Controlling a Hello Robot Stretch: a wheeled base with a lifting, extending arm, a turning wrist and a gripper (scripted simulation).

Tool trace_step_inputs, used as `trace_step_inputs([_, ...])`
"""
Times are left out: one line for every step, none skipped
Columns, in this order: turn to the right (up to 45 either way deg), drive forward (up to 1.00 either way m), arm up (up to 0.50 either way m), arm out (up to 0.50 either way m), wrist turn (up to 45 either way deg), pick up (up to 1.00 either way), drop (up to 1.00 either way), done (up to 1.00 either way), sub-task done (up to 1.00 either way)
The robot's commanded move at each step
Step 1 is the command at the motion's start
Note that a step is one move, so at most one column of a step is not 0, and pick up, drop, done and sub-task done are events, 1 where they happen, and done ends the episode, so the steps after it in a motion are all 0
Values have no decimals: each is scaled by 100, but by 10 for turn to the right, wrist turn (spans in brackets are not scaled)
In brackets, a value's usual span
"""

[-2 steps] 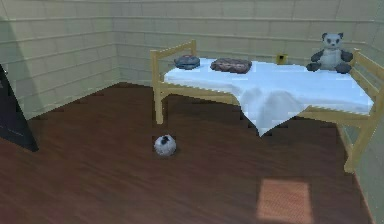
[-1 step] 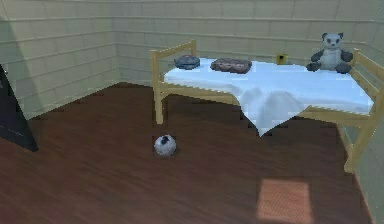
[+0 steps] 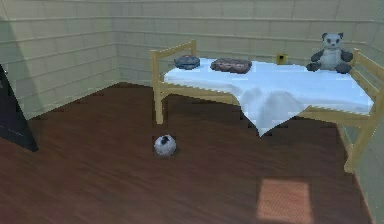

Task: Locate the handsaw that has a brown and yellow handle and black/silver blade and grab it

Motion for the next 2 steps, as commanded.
trace_step_inputs([0, 0, 0, 0, 450, 0, 0, 0, 0])
trace_step_inputs([0, 0, 0, 0, 450, 0, 0, 0, 0])
